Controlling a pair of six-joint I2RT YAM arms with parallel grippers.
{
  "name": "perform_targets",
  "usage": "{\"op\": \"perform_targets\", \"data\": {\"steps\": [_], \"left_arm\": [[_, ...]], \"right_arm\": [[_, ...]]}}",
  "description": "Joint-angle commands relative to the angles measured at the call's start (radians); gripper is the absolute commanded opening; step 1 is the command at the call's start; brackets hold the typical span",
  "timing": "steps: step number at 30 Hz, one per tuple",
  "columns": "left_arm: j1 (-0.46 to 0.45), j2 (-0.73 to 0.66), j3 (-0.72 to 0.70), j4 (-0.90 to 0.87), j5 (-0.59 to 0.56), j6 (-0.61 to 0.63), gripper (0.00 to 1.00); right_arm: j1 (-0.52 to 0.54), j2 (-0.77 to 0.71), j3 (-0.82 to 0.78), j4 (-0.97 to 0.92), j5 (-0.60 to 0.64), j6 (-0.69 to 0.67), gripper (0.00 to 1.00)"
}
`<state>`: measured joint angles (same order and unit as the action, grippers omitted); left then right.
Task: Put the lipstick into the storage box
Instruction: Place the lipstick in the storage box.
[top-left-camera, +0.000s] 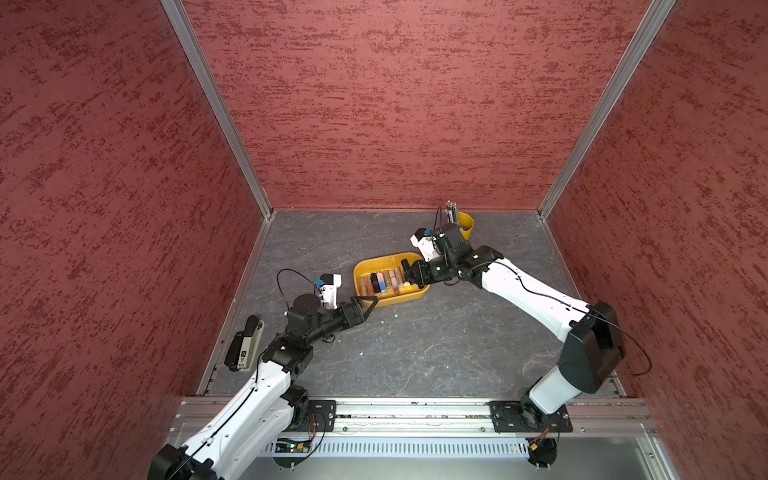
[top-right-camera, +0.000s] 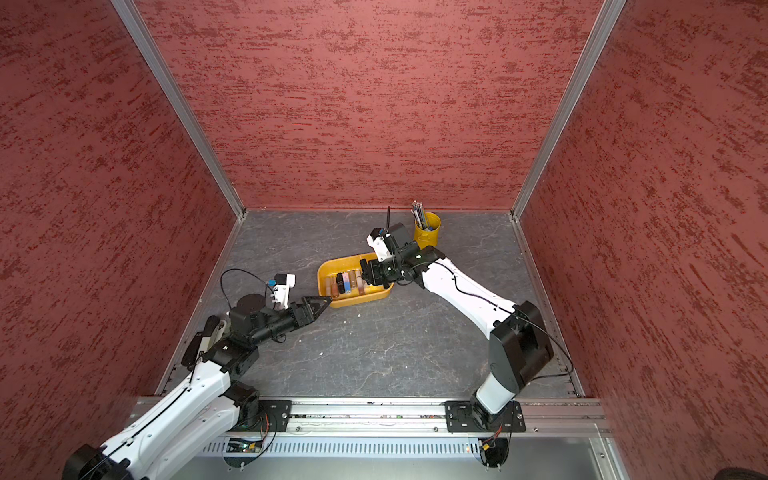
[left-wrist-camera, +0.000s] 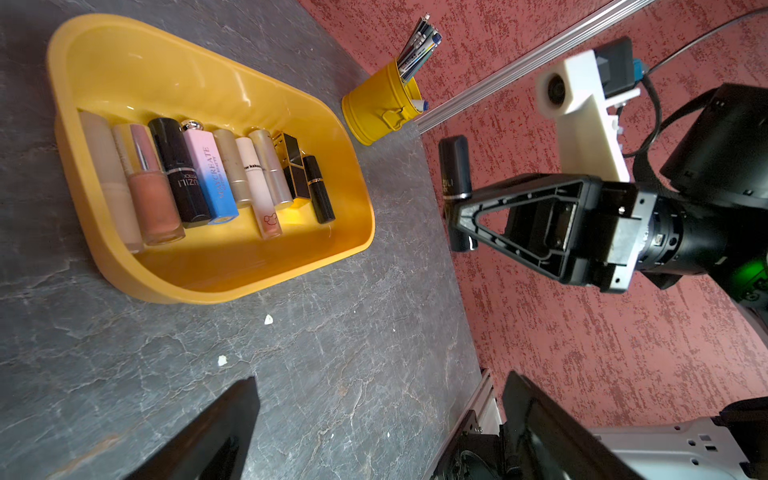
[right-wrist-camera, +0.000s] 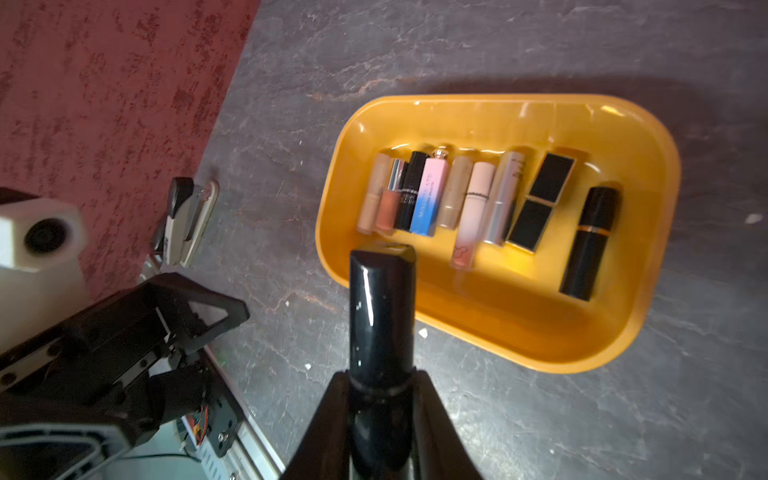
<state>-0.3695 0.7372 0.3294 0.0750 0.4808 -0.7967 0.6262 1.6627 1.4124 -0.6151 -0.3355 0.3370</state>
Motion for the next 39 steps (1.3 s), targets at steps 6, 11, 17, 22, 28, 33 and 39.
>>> {"op": "perform_targets", "data": {"steps": [6, 11, 17, 22, 28, 33, 39], "left_arm": [[-0.002, -0.003, 0.025, -0.019, -0.019, 0.016, 0.96], [-0.002, -0.001, 0.02, -0.027, -0.029, 0.019, 0.97], [-0.001, -0.008, 0.019, -0.059, -0.052, 0.017, 1.0], [0.0, -0.038, 0.013, -0.102, -0.069, 0.032, 1.0], [0.006, -0.071, -0.004, -0.135, -0.085, 0.036, 1.0], [0.01, -0.091, -0.008, -0.169, -0.097, 0.042, 1.0], [0.018, -0.133, -0.009, -0.226, -0.11, 0.056, 1.0]], "right_arm": [[-0.015, 0.12, 0.135, -0.146, 0.157, 0.033, 0.22], [-0.025, 0.179, 0.186, -0.195, 0.23, 0.057, 0.22], [-0.029, 0.249, 0.233, -0.215, 0.292, 0.08, 0.23], [-0.029, 0.302, 0.263, -0.218, 0.304, 0.091, 0.23], [-0.031, 0.358, 0.304, -0.223, 0.326, 0.097, 0.23], [-0.032, 0.41, 0.35, -0.229, 0.335, 0.108, 0.23], [-0.033, 0.469, 0.398, -0.238, 0.364, 0.132, 0.24]]}}
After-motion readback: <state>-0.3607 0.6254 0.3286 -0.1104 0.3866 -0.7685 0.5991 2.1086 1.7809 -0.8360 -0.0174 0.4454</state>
